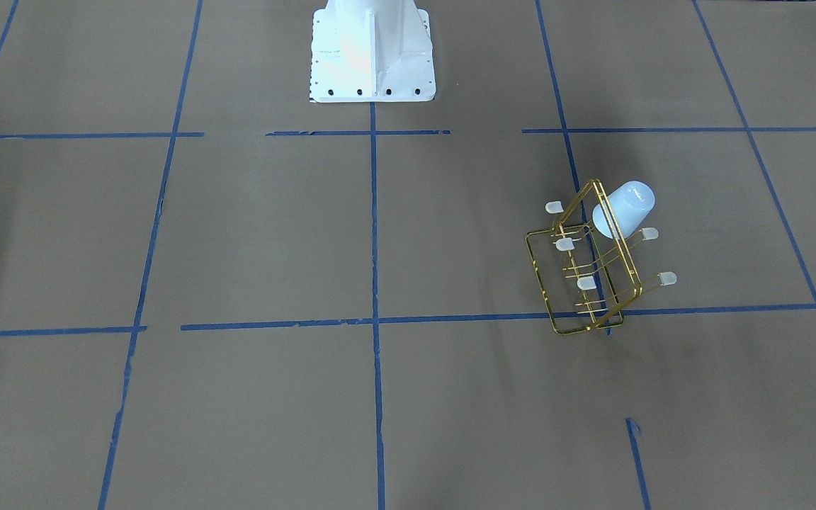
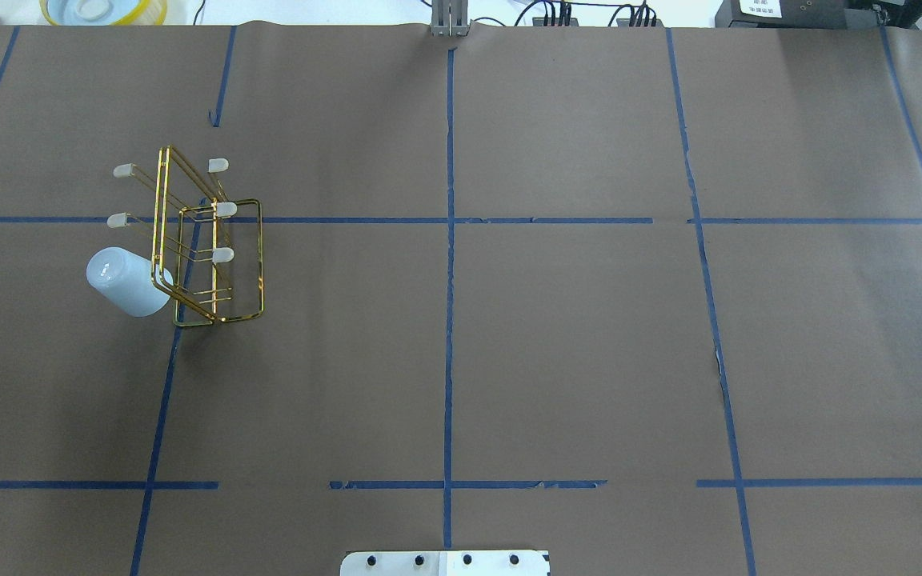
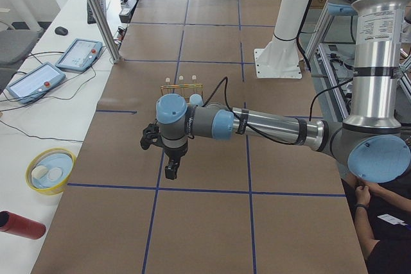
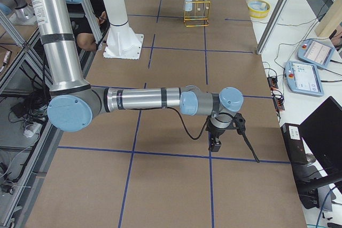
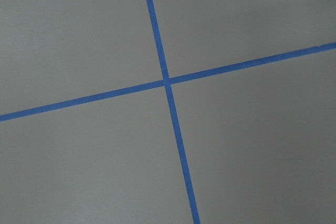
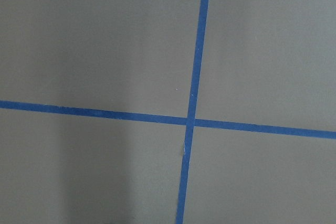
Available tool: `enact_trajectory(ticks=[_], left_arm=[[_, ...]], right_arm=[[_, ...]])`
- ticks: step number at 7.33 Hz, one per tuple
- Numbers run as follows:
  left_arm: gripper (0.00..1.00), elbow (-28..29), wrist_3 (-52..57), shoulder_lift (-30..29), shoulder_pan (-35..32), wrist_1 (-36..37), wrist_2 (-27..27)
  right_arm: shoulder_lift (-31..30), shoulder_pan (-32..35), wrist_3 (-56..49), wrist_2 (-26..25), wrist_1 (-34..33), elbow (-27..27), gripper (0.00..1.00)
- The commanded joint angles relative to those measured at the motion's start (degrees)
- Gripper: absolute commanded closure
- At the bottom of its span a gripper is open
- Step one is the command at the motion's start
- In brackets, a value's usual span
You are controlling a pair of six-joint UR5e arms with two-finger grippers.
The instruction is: Hang cup on cup holder
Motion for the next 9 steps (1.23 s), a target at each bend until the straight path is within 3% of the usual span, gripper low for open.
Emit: enact_trajectory(ticks=[1,9], left_arm=[[0.00,0.51,0.19,-0.05,-0.18,0.27,-0.72],[0.00,1.48,-0.52,-2.60,-0.18,-0.52,-3.44]], right_arm=[[0.00,0.00,-0.06,0.00,0.00,0.04,0.00],[0.00,0.00,-0.06,0.00,0.00,-0.05,0.00]])
